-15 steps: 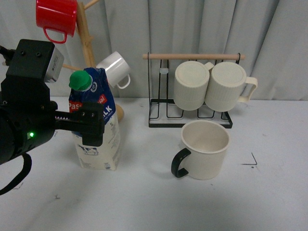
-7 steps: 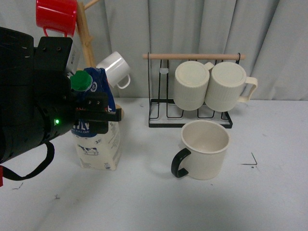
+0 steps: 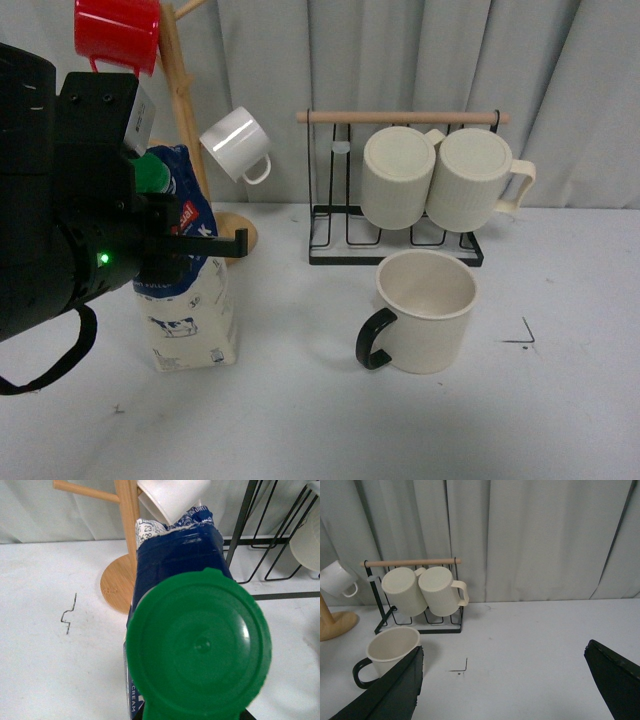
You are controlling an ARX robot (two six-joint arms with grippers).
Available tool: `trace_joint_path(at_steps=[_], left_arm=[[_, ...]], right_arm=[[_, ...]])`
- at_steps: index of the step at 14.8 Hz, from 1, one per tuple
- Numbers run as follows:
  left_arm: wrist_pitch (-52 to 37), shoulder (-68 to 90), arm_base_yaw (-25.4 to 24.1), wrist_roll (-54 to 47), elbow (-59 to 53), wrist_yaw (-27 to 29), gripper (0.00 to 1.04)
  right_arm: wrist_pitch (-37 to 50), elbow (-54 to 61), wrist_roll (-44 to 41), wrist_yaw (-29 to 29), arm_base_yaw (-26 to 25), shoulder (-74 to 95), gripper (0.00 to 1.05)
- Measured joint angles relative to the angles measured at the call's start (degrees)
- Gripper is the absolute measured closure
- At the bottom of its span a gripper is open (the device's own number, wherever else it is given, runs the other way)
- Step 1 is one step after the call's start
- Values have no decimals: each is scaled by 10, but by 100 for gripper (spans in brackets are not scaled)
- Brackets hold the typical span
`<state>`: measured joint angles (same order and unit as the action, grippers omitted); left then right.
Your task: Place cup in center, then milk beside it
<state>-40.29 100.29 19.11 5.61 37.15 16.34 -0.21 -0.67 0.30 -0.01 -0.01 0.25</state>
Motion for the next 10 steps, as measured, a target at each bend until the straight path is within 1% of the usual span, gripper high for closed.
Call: trace_joint_path(at_steps=[3, 5, 7, 10], left_arm=[[3, -46, 45, 0, -4, 30, 101], [3, -49, 73, 2, 3, 44, 101], [7, -31, 89, 7, 13, 55, 101], [21, 4, 101, 21, 40, 92, 101]], right_arm=[[0, 0, 0, 0, 0, 0, 6], [0, 0, 0, 0, 0, 0, 6], [0, 0, 0, 0, 0, 0, 6], [0, 0, 0, 0, 0, 0, 6]])
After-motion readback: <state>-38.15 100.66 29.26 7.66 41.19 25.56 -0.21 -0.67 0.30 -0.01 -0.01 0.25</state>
